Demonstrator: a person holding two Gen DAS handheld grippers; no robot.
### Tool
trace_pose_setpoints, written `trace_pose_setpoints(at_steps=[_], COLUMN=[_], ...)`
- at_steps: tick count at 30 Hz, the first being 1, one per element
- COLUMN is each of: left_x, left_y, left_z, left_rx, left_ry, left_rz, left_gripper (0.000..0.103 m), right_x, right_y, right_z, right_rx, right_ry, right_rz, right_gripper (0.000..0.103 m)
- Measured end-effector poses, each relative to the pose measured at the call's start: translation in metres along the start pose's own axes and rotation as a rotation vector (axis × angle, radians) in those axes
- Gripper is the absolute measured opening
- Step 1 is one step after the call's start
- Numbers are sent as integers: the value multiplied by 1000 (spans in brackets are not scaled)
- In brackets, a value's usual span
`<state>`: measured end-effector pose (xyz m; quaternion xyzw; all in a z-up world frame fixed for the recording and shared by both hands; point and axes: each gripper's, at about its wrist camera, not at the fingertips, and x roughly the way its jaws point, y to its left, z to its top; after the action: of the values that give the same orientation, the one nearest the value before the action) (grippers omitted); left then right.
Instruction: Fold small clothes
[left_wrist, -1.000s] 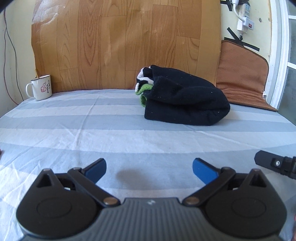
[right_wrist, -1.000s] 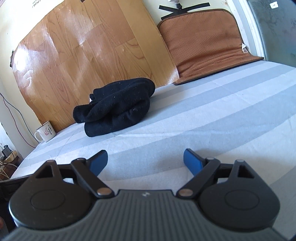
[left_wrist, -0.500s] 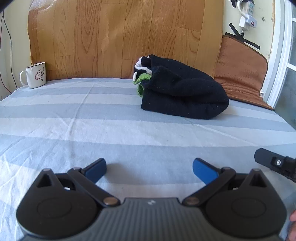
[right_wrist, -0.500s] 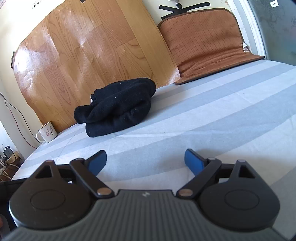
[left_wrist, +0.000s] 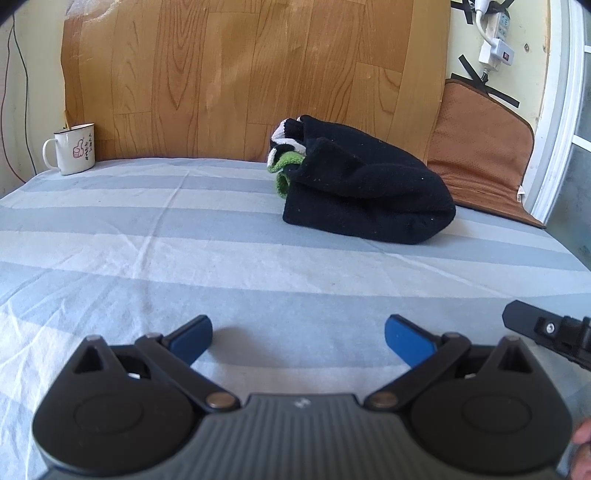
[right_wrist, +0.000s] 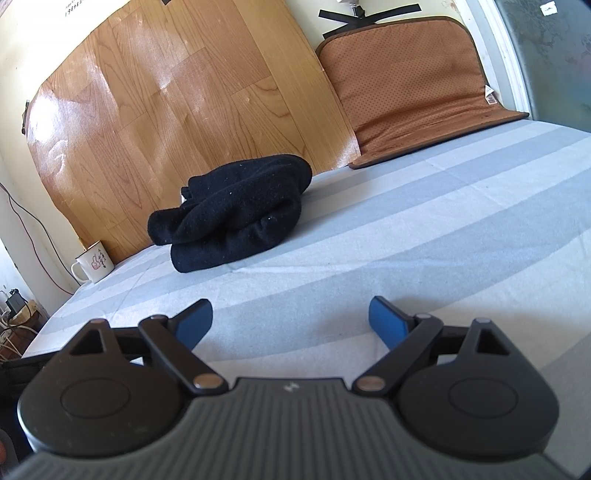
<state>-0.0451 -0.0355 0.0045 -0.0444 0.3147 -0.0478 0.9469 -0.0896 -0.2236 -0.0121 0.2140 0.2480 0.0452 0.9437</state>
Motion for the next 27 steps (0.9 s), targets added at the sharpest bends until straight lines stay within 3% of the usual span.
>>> trace_pose_setpoints(at_steps=[27], left_x=[-8], left_y=[-10], left_z=[-2], left_rx=[79], left_ry=[-54], left_rz=[54], left_gripper=[103], right_x=[2], right_y=[-4], right_z=[2], right_rx=[-5], right_ry=[7], right_rz=[15], right_gripper=[94])
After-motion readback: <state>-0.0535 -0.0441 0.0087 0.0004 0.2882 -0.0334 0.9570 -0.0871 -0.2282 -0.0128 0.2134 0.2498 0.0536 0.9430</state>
